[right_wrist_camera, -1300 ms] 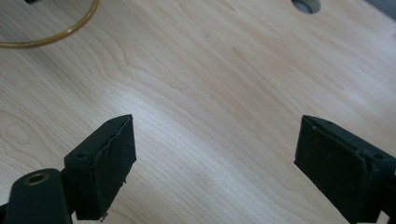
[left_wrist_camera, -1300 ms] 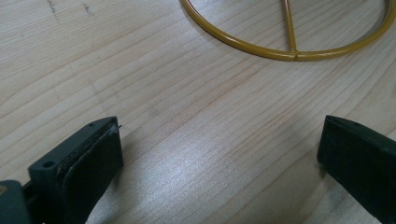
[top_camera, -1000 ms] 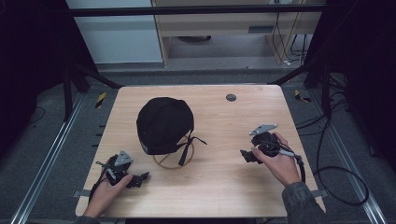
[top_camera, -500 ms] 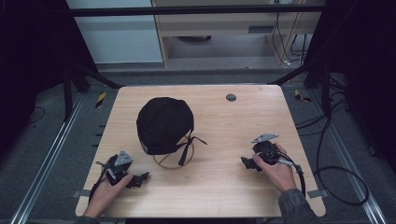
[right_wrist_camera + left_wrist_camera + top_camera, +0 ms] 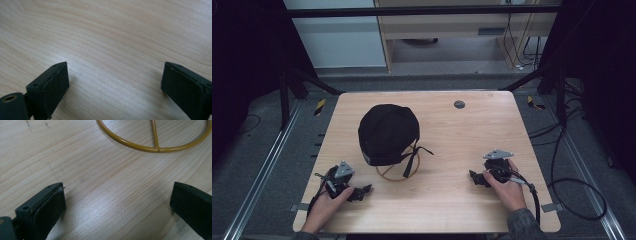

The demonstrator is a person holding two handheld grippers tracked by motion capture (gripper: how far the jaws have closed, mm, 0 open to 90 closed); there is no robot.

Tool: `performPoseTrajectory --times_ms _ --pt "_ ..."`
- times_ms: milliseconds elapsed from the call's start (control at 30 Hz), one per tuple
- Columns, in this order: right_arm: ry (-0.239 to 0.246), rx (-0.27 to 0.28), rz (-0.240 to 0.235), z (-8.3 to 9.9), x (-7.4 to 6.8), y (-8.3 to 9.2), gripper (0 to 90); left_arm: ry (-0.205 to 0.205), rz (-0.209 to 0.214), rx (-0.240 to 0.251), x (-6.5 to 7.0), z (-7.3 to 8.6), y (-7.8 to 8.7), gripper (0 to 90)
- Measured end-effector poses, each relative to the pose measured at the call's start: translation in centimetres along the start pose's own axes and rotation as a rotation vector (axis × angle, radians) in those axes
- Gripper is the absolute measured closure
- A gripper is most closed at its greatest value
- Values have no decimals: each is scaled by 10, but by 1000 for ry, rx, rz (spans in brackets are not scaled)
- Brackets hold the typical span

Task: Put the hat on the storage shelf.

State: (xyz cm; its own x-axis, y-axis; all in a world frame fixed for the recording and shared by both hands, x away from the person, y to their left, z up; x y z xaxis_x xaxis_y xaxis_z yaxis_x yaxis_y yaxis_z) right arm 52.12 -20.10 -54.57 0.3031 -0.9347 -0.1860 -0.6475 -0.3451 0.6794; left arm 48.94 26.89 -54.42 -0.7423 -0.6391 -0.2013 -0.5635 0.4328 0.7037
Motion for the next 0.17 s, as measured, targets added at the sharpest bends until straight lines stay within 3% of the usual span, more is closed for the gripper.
performPoseTrajectory --times_ms 167 --pt "2 1 5 1 0 1 67 0 0 0 0 0 0 0"
Point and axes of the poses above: each handheld gripper's, and its own axes: y roughly backward along the jaws, z roughly out of its underside, x roughly to its right, the point moved 5 cm from there along -y, roughly forward along the jaws, and after that the axes turned 15 degrees about -y, right-handed, at the moved point
